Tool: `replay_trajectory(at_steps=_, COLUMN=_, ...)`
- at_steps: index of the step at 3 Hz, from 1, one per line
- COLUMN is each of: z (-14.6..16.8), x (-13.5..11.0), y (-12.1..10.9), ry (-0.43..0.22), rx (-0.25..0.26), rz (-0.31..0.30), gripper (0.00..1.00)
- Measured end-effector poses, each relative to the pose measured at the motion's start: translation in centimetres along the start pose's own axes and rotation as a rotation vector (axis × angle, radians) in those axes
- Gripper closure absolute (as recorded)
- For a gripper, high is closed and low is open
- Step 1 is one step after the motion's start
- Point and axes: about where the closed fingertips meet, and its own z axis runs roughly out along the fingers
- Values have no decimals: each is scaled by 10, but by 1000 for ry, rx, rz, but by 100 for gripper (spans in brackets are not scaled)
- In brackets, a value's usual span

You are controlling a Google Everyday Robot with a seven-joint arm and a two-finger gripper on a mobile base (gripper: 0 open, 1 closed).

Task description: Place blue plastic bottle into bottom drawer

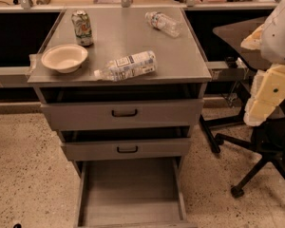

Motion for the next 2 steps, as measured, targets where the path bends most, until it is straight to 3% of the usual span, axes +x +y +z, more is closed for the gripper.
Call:
replay_trajectory(at_steps=1, z=0, x=0, y=0, ry=0, rx=0, rz=0, gripper=0)
replay_trajectory(at_steps=2, z=15, x=-27, y=-17, ry=-15, rx=-3, rz=-70, gripper=0)
